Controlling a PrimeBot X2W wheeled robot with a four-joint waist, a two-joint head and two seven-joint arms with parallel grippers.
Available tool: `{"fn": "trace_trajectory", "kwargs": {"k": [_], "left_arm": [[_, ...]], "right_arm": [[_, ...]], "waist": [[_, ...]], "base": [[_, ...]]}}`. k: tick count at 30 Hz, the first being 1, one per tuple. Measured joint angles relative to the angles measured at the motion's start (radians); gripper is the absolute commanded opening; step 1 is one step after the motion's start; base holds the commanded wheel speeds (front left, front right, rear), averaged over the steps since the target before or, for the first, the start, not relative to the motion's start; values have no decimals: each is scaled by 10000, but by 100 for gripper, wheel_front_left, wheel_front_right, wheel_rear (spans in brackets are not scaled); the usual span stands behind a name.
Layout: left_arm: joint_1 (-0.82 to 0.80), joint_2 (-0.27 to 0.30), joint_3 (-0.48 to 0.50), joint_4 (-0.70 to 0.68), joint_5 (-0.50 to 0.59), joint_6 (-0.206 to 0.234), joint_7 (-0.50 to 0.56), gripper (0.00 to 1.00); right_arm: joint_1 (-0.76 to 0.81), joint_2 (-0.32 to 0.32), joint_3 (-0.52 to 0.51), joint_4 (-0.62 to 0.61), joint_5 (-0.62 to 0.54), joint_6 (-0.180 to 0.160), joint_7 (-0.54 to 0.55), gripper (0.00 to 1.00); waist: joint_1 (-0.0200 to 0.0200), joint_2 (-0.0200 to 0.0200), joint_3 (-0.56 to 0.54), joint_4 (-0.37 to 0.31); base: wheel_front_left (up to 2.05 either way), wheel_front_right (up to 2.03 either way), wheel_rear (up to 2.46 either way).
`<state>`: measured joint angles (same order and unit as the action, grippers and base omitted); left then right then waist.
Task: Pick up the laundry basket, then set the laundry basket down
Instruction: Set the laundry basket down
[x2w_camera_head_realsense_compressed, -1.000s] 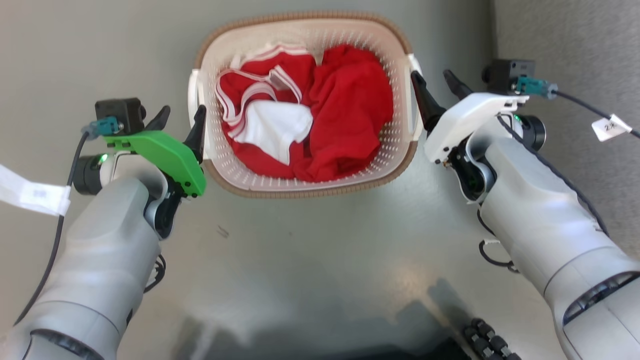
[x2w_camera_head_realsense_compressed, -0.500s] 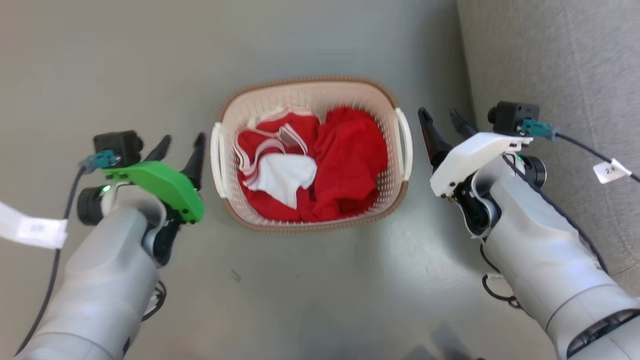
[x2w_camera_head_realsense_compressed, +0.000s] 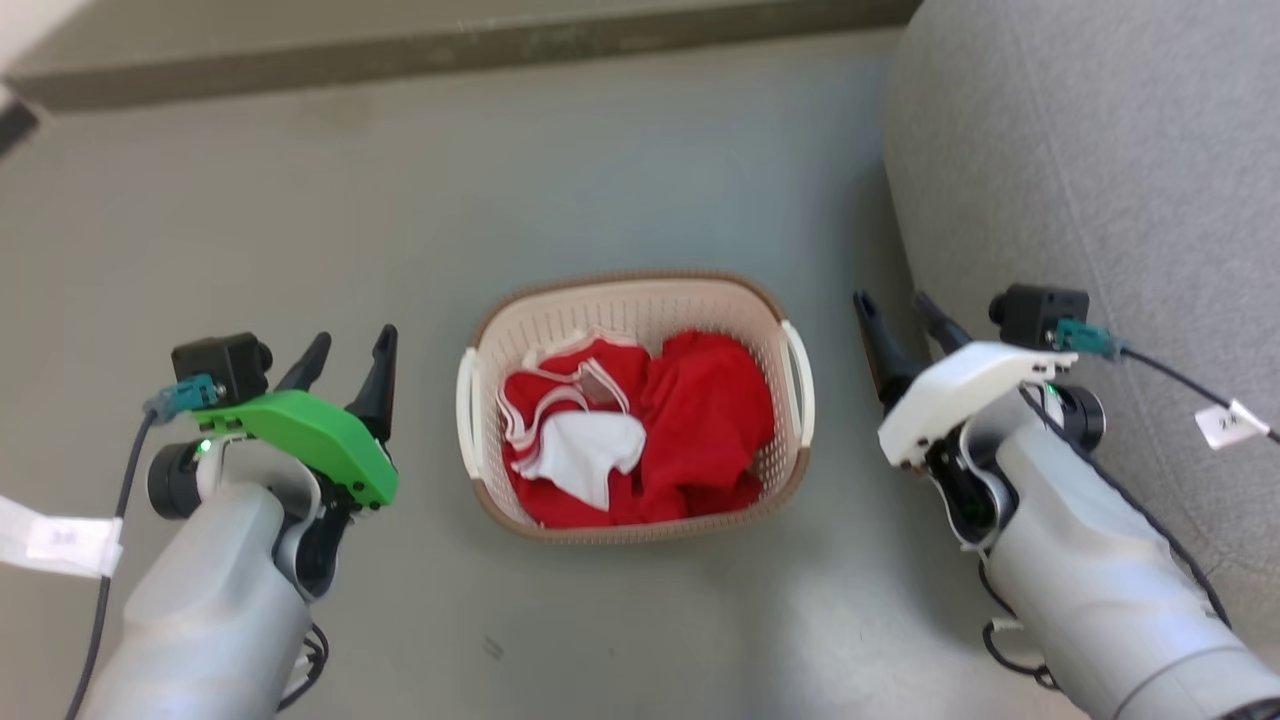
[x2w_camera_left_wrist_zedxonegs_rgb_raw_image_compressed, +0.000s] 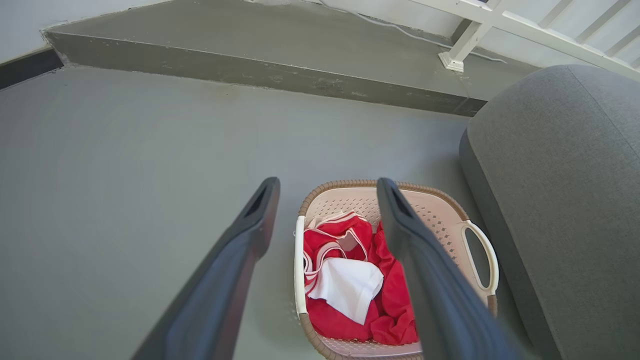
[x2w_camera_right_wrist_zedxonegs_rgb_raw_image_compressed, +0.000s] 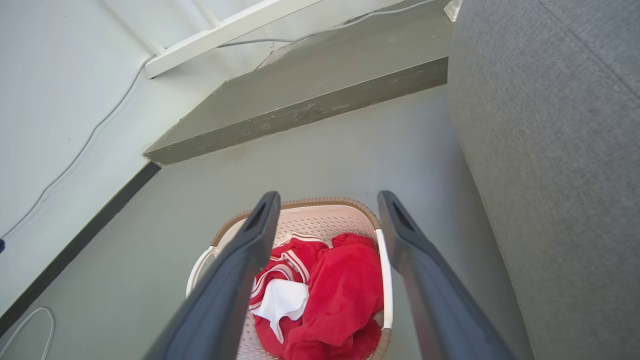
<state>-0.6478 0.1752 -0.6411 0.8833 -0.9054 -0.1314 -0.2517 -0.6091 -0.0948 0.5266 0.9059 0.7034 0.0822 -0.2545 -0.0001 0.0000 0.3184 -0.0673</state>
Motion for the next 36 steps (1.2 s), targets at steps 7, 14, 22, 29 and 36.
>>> {"fn": "trace_trajectory", "kwargs": {"k": [7, 14, 22, 29, 36], "left_arm": [[642, -21, 546, -569, 378, 0, 0, 100], [1408, 27, 1475, -1179, 600, 29, 0, 100], [2265, -17, 2184, -2151, 1187, 132, 0, 100], [2756, -65, 2614, -3062, 1919, 309, 0, 100], [3355, -228, 3469, -4040, 2508, 539, -2, 100]], "right_arm": [[716, -42, -366, -577, -353, -2, 2, 100], [1384, -92, -809, -1392, -731, -48, 2, 100], [2036, -155, -1141, -2232, -1296, -224, 0, 100], [2634, -230, -1461, -3087, -1751, -314, 2, 100], [2936, -274, -1973, -4109, -2211, -420, 0, 100]], "waist": [[0, 0, -897, 104], [0, 0, -1625, 221], [0, 0, -2223, 209], [0, 0, -2627, 206], [0, 0, -2722, 247]], "base": [[0, 0, 0], [0, 0, 0], [0, 0, 0], [0, 0, 0], [0, 0, 0]]}}
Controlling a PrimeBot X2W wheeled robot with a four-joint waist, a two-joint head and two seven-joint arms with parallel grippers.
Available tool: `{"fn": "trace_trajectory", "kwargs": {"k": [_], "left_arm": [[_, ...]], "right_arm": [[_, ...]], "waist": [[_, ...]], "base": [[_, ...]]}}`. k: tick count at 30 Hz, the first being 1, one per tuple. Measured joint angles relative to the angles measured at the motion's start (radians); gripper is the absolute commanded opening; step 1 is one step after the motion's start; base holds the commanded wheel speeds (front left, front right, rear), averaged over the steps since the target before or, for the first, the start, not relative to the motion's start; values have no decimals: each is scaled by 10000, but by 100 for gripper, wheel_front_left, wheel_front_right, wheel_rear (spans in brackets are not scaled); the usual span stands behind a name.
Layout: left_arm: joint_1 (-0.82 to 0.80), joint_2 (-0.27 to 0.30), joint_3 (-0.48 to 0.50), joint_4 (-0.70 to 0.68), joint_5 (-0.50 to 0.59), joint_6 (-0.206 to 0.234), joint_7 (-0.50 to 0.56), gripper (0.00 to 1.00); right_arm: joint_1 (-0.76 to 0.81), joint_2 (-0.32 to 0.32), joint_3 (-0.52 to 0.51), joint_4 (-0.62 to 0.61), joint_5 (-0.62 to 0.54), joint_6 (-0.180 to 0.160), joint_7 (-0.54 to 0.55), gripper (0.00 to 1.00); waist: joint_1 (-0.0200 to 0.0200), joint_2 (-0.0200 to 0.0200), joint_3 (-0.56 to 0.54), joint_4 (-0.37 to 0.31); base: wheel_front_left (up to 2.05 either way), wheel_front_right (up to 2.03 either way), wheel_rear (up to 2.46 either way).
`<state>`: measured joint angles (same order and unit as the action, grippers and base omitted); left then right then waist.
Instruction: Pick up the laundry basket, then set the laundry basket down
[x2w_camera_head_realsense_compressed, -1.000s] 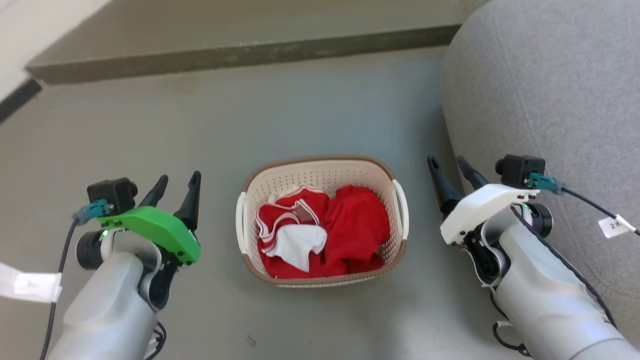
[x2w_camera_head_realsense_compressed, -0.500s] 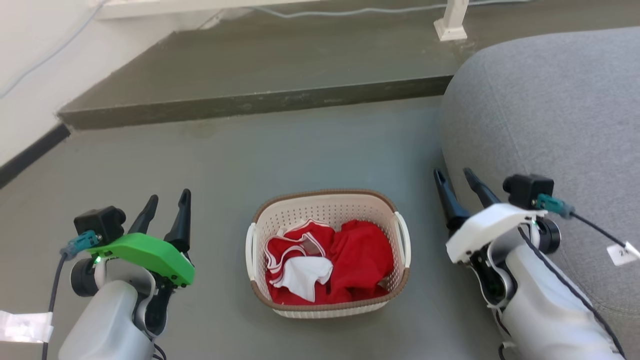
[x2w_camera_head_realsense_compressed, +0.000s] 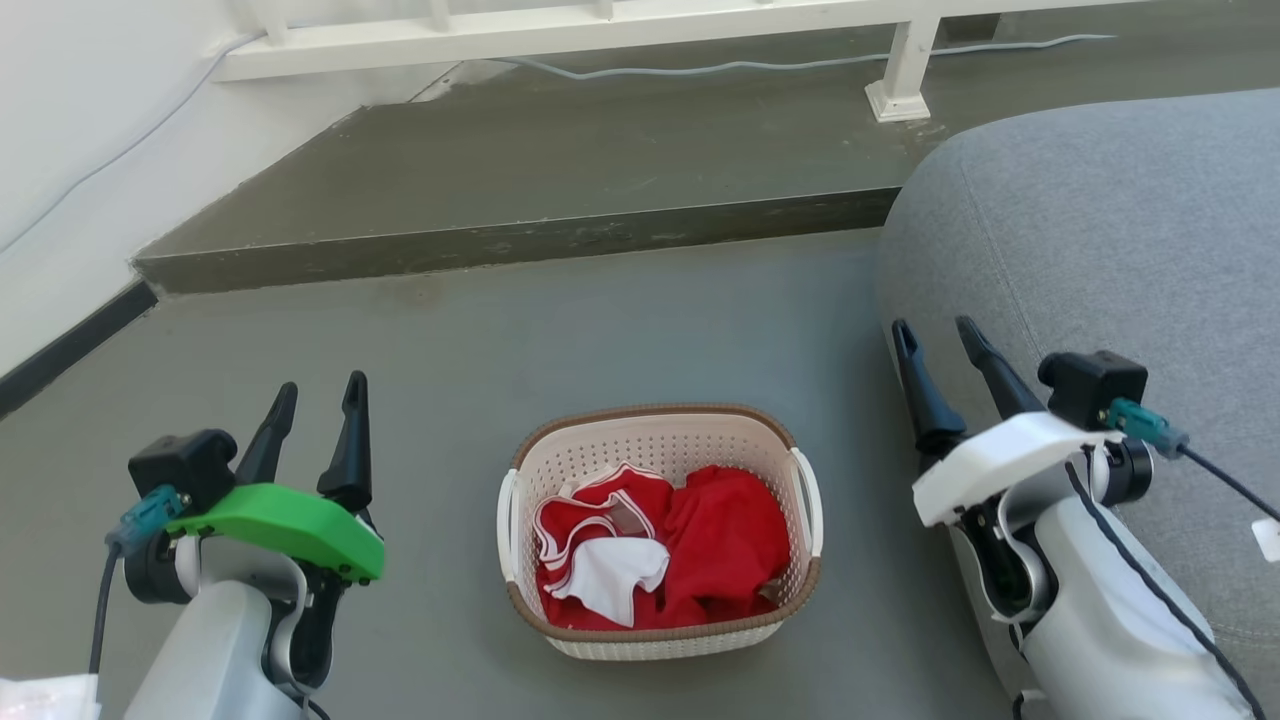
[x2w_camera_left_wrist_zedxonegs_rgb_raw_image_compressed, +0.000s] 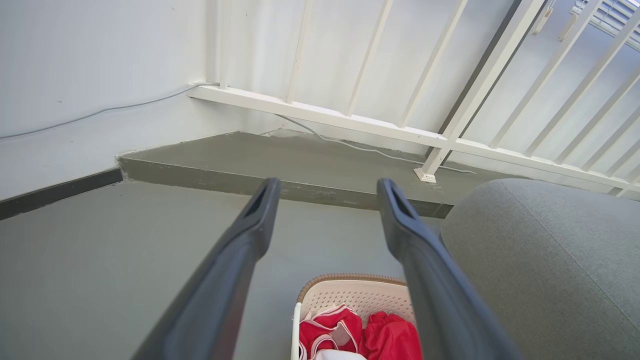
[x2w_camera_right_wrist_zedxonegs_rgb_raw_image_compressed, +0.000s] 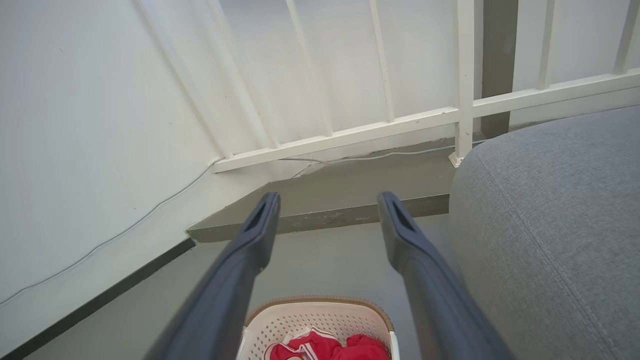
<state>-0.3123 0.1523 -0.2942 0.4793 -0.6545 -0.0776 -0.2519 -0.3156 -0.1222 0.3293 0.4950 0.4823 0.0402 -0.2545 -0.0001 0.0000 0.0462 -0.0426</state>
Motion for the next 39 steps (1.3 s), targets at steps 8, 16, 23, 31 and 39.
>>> {"fn": "trace_trajectory", "kwargs": {"k": [8, 16, 23, 31, 39], "left_arm": [[580, -109, 491, -652, 487, 0, 0, 100], [1087, -483, 694, -899, 656, -13, 2, 100], [1344, -520, 830, -1034, 773, -104, 0, 100], [1530, -642, 968, -1076, 1068, -113, 0, 100], [1543, -702, 1032, -1221, 1227, -203, 0, 100]], "right_arm": [[590, 19, -272, -430, -207, -157, 0, 100], [928, 61, -382, -654, -468, -151, 0, 100], [1215, 176, -456, -692, -533, -140, 0, 100], [1267, 242, -545, -786, -623, -52, 0, 100], [1424, 265, -639, -846, -702, 29, 0, 100]], "waist": [[0, 0, -57, 25], [0, 0, -123, 48], [0, 0, -157, 46], [0, 0, -175, 16], [0, 0, -176, 7]], "base": [[0, 0, 0], [0, 0, 0], [0, 0, 0], [0, 0, 0], [0, 0, 0]]}}
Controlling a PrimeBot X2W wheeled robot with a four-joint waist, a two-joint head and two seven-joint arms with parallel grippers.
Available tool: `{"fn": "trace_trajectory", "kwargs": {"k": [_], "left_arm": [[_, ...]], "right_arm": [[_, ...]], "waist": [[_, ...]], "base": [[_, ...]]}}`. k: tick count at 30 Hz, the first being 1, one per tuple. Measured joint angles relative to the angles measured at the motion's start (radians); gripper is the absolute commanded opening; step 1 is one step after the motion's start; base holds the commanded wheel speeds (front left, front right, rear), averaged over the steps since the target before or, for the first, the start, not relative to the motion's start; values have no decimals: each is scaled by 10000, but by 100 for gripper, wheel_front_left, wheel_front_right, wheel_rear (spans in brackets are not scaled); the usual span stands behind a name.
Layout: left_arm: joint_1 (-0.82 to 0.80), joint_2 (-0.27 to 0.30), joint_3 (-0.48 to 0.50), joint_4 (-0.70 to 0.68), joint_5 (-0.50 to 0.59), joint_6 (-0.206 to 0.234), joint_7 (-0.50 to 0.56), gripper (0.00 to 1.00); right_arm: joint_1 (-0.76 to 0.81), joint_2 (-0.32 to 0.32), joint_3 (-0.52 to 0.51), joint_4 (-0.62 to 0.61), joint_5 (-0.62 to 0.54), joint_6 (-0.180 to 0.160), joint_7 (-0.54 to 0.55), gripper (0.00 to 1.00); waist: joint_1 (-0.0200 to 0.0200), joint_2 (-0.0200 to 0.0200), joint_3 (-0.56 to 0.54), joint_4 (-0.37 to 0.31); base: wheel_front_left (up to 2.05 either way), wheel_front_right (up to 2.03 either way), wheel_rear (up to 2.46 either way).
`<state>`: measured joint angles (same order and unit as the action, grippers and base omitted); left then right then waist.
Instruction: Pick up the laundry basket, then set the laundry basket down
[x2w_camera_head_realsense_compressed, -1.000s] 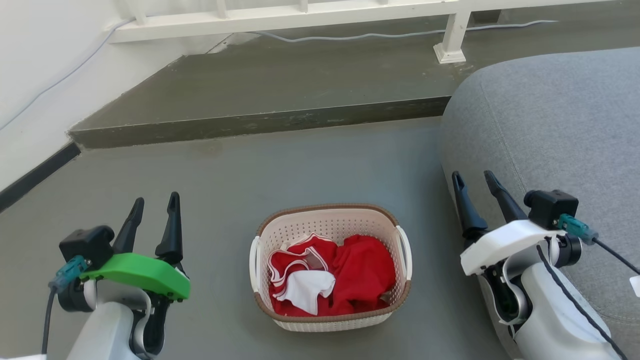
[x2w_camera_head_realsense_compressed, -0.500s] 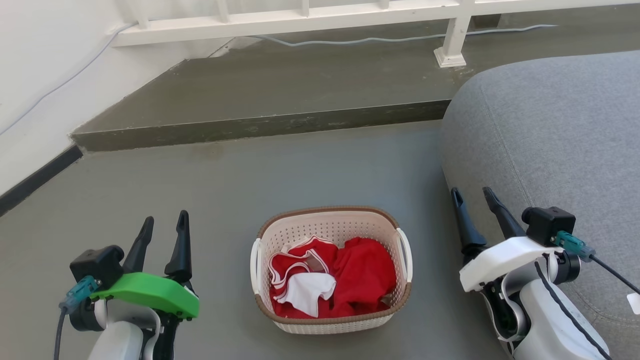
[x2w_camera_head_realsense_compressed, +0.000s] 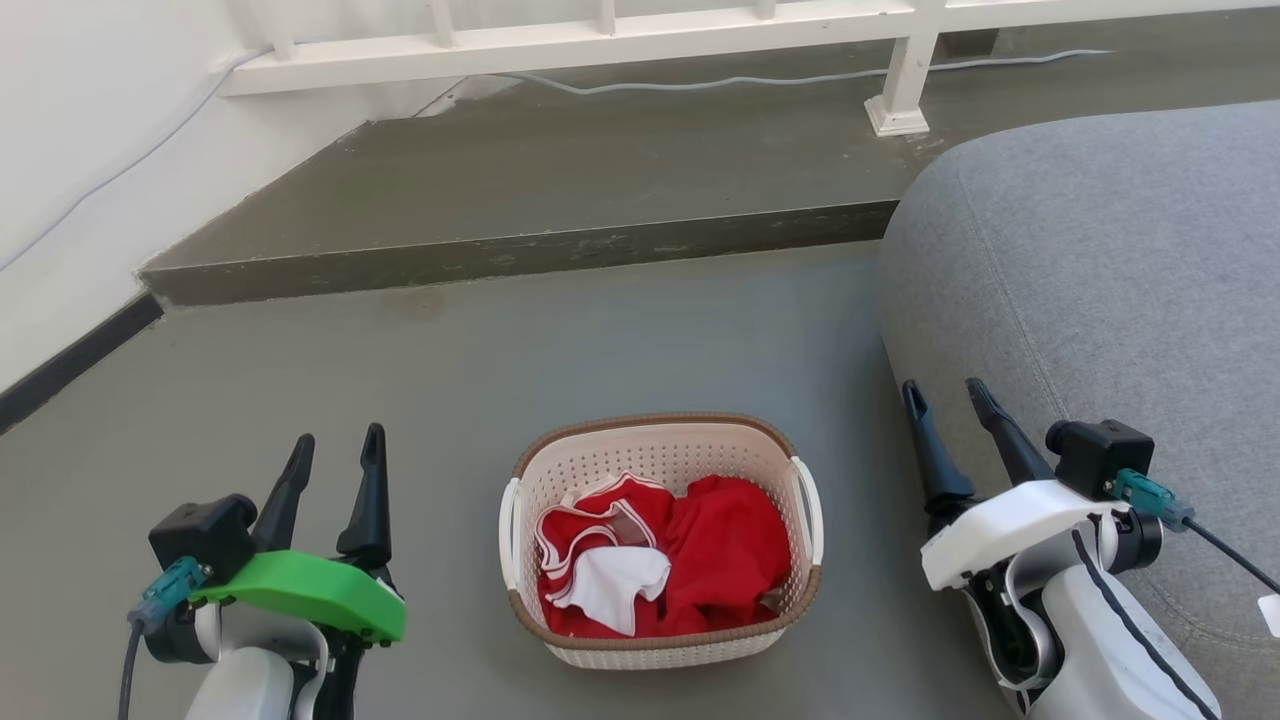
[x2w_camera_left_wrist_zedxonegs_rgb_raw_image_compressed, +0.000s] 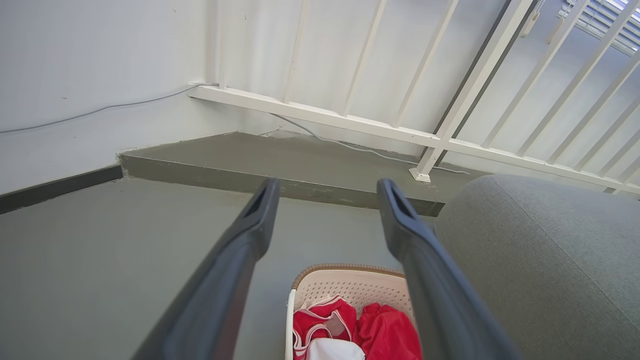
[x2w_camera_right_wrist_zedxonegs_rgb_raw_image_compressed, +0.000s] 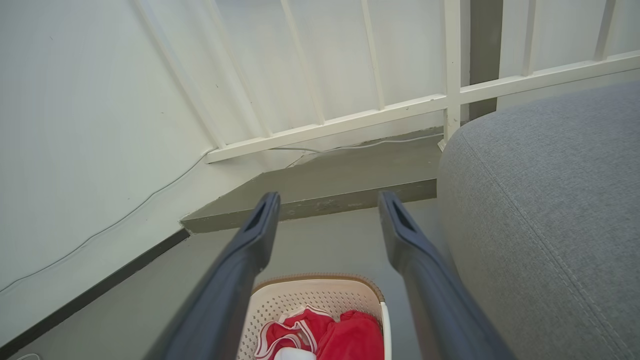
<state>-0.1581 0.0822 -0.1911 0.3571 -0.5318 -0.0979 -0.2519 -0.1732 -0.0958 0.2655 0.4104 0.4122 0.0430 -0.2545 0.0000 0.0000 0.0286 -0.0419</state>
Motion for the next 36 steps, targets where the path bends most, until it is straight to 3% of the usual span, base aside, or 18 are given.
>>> {"fn": "trace_trajectory", "kwargs": {"k": [23, 24, 31, 36], "left_arm": [[216, -115, 201, -98, 362, -125, 0, 100], [217, -134, 201, -98, 353, -144, 2, 0], [500, -318, 209, 359, 280, -144, 123, 0], [501, -318, 368, 393, -376, -144, 332, 0]], "right_arm": [[180, 69, -153, -2, -328, 98, 0, 100], [182, 77, -157, 15, -339, 102, 0, 0], [690, 173, -169, 458, -263, 92, 73, 0], [677, 199, -489, 451, 389, 96, 307, 0]], "waist": [[0, 0, 11, 13], [0, 0, 14, 13], [0, 0, 10, 17], [0, 0, -12, 47]], "base": [[0, 0, 0], [0, 0, 0], [0, 0, 0], [0, 0, 0]]}}
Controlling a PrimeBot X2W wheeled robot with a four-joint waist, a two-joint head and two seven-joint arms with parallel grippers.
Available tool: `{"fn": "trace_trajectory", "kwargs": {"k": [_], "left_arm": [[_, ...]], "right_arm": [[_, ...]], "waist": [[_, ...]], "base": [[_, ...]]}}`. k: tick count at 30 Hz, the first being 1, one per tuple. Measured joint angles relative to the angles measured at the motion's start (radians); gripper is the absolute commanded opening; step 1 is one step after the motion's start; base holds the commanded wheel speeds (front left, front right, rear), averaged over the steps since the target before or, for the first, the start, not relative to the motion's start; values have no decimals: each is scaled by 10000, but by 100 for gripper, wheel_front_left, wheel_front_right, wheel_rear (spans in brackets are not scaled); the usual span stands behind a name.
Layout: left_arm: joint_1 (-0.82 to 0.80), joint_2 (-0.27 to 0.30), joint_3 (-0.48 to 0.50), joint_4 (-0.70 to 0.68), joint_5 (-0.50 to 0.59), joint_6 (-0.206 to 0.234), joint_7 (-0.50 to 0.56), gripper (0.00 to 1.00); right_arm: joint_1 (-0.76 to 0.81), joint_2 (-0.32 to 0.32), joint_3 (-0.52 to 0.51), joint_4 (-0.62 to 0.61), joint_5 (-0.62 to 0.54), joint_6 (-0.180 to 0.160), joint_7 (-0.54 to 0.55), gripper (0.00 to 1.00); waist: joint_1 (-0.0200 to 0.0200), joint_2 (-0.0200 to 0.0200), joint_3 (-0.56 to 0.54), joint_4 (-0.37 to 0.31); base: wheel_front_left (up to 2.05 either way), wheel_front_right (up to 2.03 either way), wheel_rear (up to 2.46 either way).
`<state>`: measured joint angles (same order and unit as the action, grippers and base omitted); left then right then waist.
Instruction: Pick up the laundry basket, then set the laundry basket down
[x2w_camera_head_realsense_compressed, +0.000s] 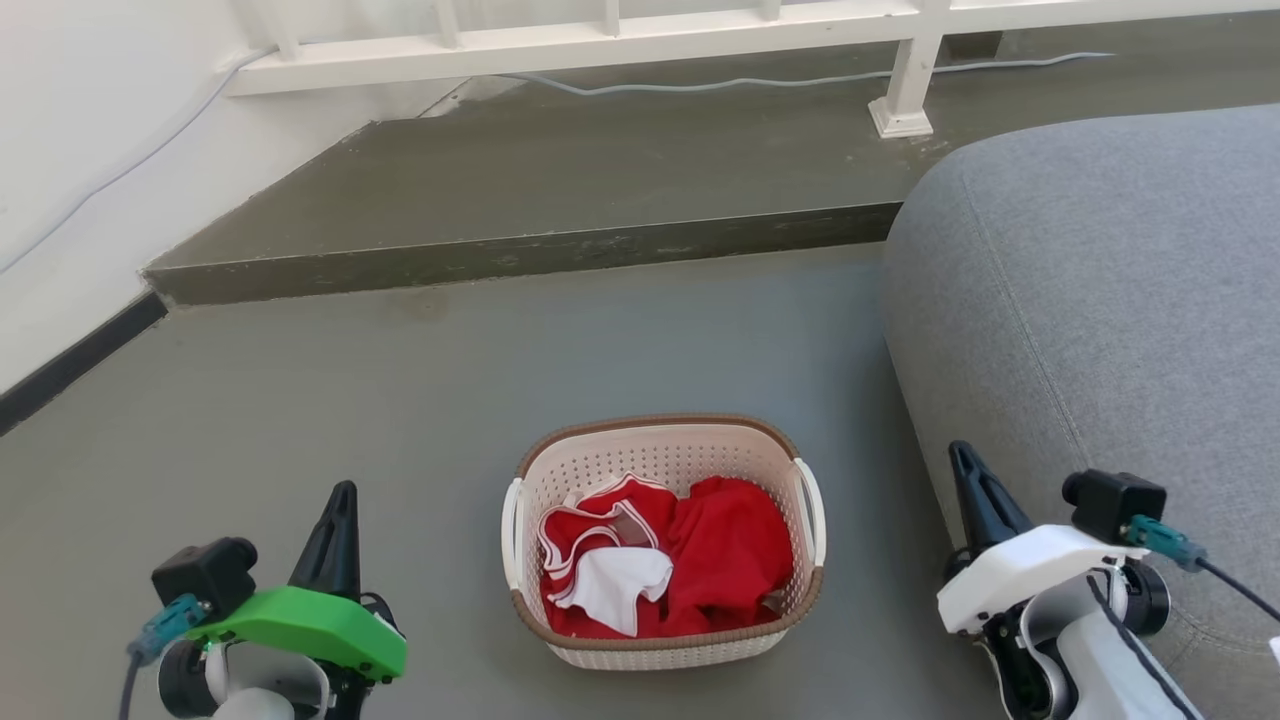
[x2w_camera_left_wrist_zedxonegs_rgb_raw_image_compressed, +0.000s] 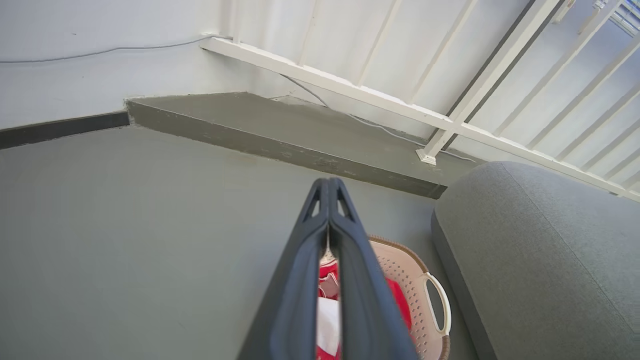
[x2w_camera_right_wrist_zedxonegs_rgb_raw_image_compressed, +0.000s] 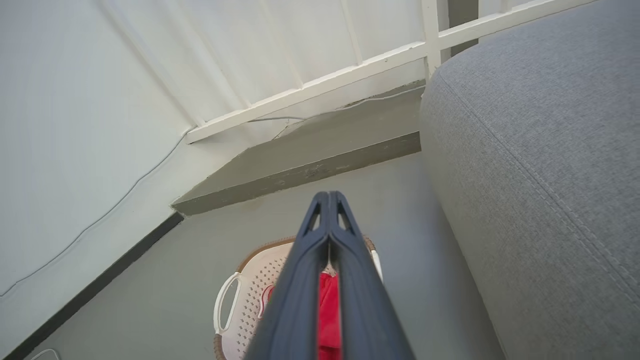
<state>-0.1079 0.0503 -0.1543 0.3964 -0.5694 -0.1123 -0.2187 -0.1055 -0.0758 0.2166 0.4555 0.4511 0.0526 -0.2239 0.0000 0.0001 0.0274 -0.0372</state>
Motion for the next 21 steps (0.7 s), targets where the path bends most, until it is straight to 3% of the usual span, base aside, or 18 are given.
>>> {"fn": "trace_trajectory", "kwargs": {"k": [21], "left_arm": [[0, -13, 591, -171, -2449, -4, 869, 0]], "right_arm": [[-33, 98, -861, -270, 2832, 169, 880, 0]], "waist": [[0, 0, -64, 90]], "base": [[0, 0, 0]]}}
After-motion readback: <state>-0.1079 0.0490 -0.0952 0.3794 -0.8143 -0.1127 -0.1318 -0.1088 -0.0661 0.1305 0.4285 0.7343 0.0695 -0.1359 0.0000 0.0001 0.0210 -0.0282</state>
